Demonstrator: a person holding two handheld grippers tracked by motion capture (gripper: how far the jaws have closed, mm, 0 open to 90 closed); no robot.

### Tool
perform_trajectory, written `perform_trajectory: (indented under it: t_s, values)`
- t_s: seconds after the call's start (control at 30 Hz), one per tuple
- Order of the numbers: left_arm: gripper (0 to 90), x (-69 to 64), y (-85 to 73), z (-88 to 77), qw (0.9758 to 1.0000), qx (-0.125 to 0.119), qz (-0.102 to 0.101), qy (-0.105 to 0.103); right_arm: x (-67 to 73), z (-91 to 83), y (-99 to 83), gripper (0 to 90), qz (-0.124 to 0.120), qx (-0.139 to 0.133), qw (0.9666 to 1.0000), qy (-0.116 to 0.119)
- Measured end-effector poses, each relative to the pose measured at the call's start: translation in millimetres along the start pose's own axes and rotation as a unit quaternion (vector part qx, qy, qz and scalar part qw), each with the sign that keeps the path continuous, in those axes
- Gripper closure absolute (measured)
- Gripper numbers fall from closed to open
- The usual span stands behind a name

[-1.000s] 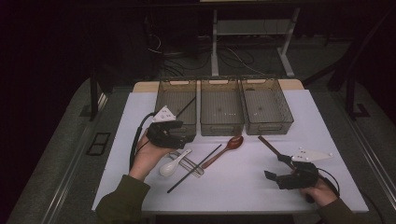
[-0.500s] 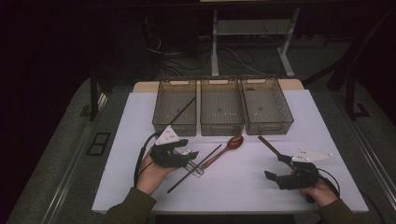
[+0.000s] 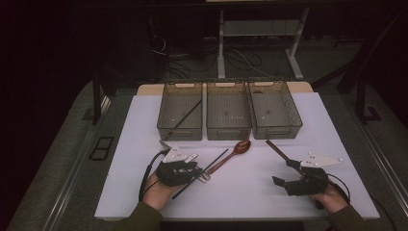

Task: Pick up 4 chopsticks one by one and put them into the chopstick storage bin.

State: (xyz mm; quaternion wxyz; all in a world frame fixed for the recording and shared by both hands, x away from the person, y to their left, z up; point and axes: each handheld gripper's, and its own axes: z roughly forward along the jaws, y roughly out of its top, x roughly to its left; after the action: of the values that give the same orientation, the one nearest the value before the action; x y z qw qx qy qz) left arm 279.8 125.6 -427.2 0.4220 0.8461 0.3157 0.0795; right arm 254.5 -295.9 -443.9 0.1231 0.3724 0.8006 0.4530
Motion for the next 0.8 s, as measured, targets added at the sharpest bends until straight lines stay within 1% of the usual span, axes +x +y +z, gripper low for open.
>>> perform_trajectory:
  t_s: [0.07, 0.17, 0.23, 0.27, 0.3, 0.37, 0.4, 0.47, 0.6, 0.7, 0.73, 0.8]
  values:
    - [70.1, 1.0, -1.4, 1.8, 0.9999, 0.004, -0.006, -0.008, 0.1, 0.2, 0.0, 12.9, 0.0, 0.0, 1.0, 0.0]
    - [73.1, 0.7, -3.0, 6.3, 0.9998, 0.012, -0.008, -0.011, 0.4, 0.4, 0.1, 12.9, -0.002, 0.0, 1.0, 0.0]
    - [74.6, 0.8, -4.2, 9.8, 0.9998, 0.017, -0.007, -0.012, 0.5, 0.5, 0.2, 12.9, -0.002, 0.0, 1.0, 0.0]
    - [75.1, 0.8, -4.7, 10.8, 0.9997, 0.023, -0.005, -0.01, 0.6, 0.6, 0.3, 12.9, -0.002, 0.0, 1.0, 0.0]
    - [75.5, 1.2, -5.0, 12.7, 0.9997, 0.022, -0.005, -0.01, 0.8, 0.6, 0.4, 12.9, -0.001, 0.0, 1.0, 0.0]
    - [75.9, 0.9, -5.4, 15.5, 0.9995, 0.027, -0.008, -0.01, 1.1, 0.6, 0.5, 12.9, -0.002, 0.0, 1.0, 0.0]
    - [76.3, 1.7, -5.4, 16.3, 0.9995, 0.03, -0.002, -0.01, 1.1, 0.6, 0.6, 12.9, -0.002, 0.0, 1.0, 0.0]
    - [76.8, 1.0, -6.0, 17.1, 0.9995, 0.029, -0.007, -0.008, 1.0, 0.6, 0.7, 12.9, -0.001, 0.0, 1.0, 0.0]
    - [77.9, 1.4, -6.2, 18.9, 0.9995, 0.031, -0.007, -0.005, 1.0, 0.2, 1.0, 12.9, -0.003, -0.002, 1.0, 0.001]
    - [79.0, 1.2, -6.5, 20.5, 0.9994, 0.032, -0.01, -0.005, 1.4, 0.1, 1.3, 12.9, -0.004, -0.001, 1.0, -0.001]
    - [79.0, 1.4, -6.7, 21.1, 0.9994, 0.034, -0.008, -0.006, 1.5, 0.2, 1.3, 12.9, -0.004, -0.001, 1.0, -0.001]
    - [79.4, 0.1, -7.1, 22.8, 0.9994, 0.031, -0.015, -0.006, 1.5, 0.1, 1.3, 12.9, -0.005, -0.001, 1.0, -0.001]
